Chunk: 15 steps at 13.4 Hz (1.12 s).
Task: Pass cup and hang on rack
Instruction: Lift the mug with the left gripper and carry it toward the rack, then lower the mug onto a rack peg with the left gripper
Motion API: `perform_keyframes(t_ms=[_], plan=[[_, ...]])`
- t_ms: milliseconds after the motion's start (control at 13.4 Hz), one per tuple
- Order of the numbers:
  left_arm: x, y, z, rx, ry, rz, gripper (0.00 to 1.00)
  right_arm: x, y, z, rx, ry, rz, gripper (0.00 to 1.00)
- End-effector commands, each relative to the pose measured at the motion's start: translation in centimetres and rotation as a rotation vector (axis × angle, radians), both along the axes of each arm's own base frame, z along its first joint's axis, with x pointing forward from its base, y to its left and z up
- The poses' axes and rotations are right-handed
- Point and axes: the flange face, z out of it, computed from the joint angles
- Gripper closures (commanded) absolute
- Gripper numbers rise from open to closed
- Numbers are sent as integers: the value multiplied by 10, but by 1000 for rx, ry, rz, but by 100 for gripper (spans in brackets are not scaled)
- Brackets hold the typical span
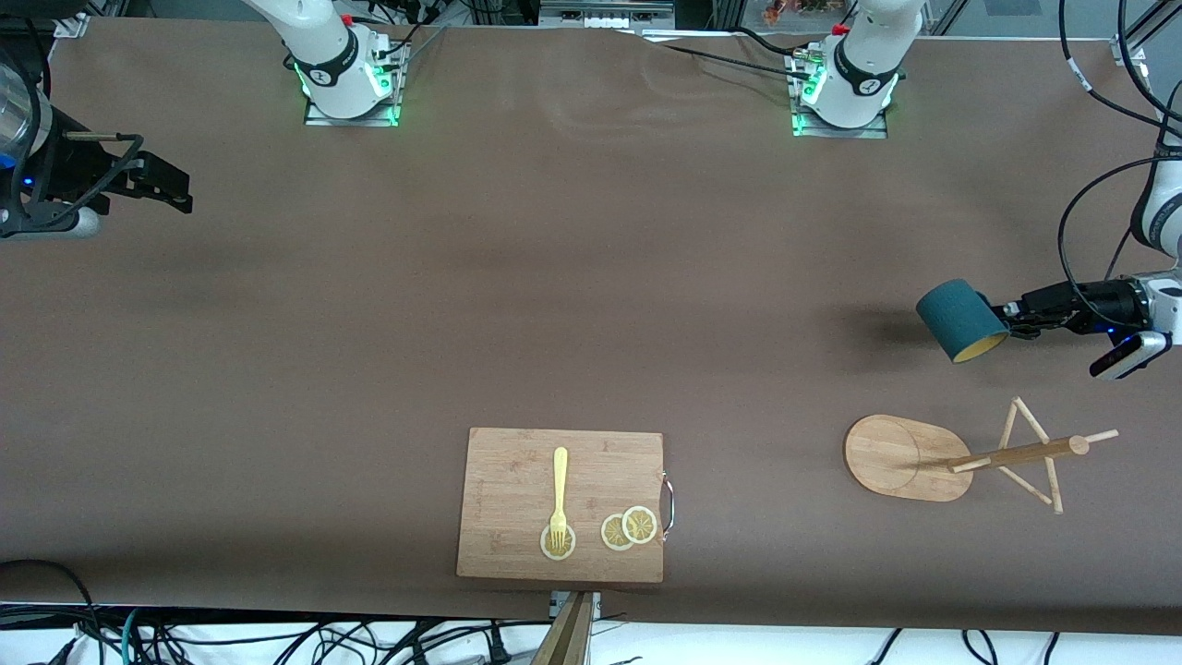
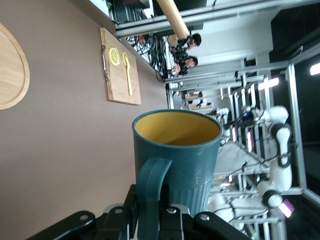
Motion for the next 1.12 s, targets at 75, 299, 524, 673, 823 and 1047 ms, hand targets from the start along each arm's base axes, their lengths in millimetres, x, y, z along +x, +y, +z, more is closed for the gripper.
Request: perform_keyframes(t_ms=[75, 299, 524, 673, 823, 1047], plan=[[21, -3, 16, -138, 160, 86, 100, -1, 0, 6, -1, 4, 6, 0], [40, 4, 22, -176, 238, 109, 100, -1, 0, 6, -1, 4, 7, 0], [61, 12, 30, -228, 362, 114, 100, -1, 0, 6, -1, 4, 7, 0], [64, 8, 30, -244, 415, 115, 100, -1, 0, 6, -1, 4, 7, 0], [66, 9, 19, -254, 447, 118, 100, -1, 0, 6, -1, 2, 7, 0], [67, 17, -3, -267, 459, 128, 100, -1, 0, 6, -1, 4, 7, 0]])
